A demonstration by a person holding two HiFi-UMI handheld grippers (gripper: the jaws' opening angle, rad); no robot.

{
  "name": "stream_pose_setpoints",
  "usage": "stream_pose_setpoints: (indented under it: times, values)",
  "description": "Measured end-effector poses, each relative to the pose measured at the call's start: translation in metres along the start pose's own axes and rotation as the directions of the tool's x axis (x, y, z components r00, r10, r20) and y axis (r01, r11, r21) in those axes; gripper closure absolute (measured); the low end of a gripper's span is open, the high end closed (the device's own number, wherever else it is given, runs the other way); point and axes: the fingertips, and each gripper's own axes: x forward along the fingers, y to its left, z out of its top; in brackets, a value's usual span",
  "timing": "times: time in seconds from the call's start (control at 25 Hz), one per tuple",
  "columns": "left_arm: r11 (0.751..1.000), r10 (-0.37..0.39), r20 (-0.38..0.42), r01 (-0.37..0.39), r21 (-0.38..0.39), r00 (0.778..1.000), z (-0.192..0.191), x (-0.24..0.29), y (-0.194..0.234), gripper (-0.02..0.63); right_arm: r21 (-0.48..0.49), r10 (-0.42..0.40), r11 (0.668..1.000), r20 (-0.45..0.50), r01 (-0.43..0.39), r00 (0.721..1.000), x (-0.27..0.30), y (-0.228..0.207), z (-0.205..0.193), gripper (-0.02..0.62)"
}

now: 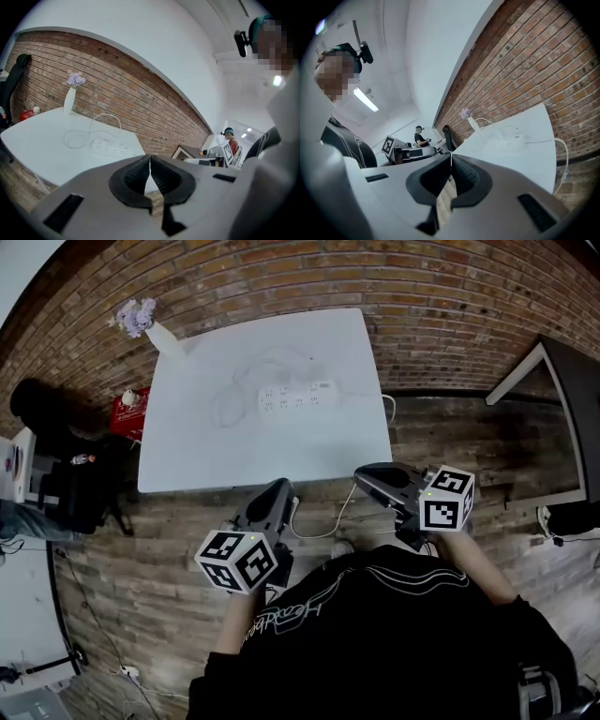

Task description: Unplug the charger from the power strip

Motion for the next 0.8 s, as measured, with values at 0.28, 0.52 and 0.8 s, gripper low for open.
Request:
stream_pose_setpoints:
  times: [0.28,0.52,0.8]
  values:
    - [1.000,-0.015,-0.013,0.015,-0.012,1.000,0.008,0.030,0.020,0.600,-0.023,-0.052,0.998,-0.027,0.051,0.998,0.011,-0.034,0.009,0.598]
    - [1.000,0.007,-0.043,-0.008,-0.030,0.999,0.016,0.062,0.035,0.600,-0.017,-0.058,0.998,-0.069,0.057,0.996,0.023,-0.067,0.025,0.598]
    - [0.997,0.066,-0.087,-0.069,-0.040,0.994,0.029,0.111,0.067,0.600,0.002,-0.046,0.999,-0.095,0.046,0.994,0.044,-0.123,0.057,0.598]
